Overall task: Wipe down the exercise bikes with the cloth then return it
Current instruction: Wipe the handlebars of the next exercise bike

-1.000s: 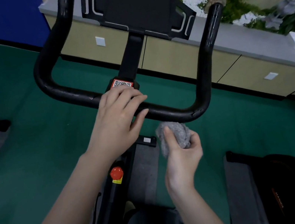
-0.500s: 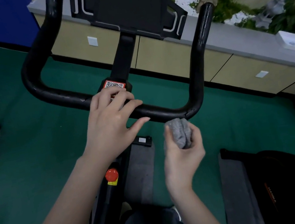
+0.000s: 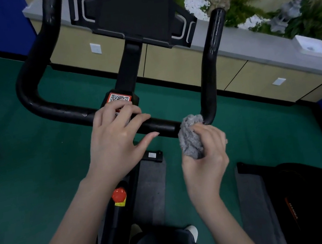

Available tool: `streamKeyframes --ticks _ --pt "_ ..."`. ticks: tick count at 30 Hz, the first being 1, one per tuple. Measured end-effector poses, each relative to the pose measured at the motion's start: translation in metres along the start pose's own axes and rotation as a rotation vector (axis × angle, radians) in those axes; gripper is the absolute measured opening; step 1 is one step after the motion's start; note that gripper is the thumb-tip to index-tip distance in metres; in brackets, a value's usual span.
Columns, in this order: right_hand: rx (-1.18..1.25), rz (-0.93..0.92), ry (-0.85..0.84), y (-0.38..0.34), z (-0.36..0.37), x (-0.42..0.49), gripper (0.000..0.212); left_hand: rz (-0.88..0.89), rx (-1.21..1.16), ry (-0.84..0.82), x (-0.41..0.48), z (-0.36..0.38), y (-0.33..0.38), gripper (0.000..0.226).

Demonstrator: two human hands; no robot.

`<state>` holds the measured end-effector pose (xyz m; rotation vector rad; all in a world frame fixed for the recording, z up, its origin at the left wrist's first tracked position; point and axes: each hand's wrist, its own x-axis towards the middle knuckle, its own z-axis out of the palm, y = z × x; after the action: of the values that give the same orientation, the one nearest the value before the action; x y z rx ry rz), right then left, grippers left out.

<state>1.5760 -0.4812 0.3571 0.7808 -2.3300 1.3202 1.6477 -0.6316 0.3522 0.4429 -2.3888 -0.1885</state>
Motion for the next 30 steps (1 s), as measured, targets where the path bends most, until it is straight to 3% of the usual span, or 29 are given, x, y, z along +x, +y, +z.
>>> streamKeyframes --ticks 3,8,12,18,21,30 --pt "-0.031 -0.093 -0.081 0.010 -0.008 0.009 0.039 0.003 0.003 0.000 -0.001 0.001 -0.001 0.035" --pt "0.156 0.121 -0.119 0.012 -0.022 0.038 0.023 0.007 -0.003 0.005 -0.001 0.002 -0.003 0.035" --pt "0.273 0.056 -0.069 -0.003 -0.020 0.058 0.020 0.000 -0.004 0.002 -0.002 0.003 -0.003 0.035" --pt "0.035 -0.065 -0.204 0.011 -0.012 0.050 0.039 0.007 -0.004 0.013 -0.003 0.004 -0.004 0.034" --pt "-0.031 -0.169 -0.210 0.019 -0.010 0.045 0.030 0.008 0.002 0.016 -0.002 0.004 -0.004 0.034" --pt "-0.016 -0.183 -0.206 0.008 0.005 0.040 0.012 0.003 0.011 0.007 -0.002 0.003 -0.002 0.035"
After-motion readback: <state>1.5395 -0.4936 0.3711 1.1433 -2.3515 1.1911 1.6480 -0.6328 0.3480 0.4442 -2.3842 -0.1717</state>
